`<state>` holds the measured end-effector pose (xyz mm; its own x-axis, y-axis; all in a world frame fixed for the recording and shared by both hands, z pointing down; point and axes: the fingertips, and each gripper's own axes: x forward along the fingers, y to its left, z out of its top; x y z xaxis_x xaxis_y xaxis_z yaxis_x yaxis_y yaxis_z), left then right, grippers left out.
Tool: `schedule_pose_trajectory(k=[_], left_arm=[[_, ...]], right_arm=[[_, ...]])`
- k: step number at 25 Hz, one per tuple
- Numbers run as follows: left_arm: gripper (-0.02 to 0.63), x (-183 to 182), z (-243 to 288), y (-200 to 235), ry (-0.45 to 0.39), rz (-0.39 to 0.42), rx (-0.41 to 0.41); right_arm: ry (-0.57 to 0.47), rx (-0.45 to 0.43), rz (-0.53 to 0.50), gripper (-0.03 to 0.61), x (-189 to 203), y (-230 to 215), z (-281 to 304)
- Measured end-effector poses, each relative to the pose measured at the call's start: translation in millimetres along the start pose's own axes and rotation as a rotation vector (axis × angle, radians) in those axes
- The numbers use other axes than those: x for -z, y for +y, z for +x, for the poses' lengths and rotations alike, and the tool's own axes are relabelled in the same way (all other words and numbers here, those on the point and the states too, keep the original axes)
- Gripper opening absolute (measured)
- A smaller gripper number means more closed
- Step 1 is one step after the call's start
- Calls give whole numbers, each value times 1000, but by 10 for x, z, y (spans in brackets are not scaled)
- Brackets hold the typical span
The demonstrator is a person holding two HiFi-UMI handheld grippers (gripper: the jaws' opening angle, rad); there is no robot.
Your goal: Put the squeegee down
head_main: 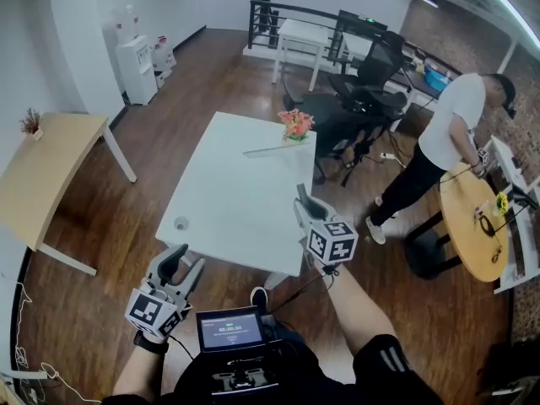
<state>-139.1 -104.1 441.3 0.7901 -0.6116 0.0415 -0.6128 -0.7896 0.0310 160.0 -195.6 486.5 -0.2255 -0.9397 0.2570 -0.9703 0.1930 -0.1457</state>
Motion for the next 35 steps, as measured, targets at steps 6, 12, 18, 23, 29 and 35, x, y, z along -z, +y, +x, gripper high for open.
schedule_pose_trajectory(k=[6, 12, 18, 23, 29, 35], left_arm=[[179, 193, 616, 521, 63, -22, -62], [179, 325, 1387, 787, 123, -85, -67], [179, 650, 1815, 1036, 198, -141, -113], [179, 831, 1966, 1201, 245, -170, -151], [179, 895, 2108, 1261, 259, -164, -156], [179, 916, 2153, 1241, 266, -171, -149]], right_arm=[[128, -7, 8, 115, 361, -532, 1397], [323, 0, -42, 115, 1112, -1009, 2660], [492, 4, -63, 115, 1977, -1313, 3426], [571, -6, -119, 115, 2280, -1318, 3700], [611, -21, -145, 117, 2480, -1296, 3845], [616, -29, -139, 123, 2485, -1317, 3843]])
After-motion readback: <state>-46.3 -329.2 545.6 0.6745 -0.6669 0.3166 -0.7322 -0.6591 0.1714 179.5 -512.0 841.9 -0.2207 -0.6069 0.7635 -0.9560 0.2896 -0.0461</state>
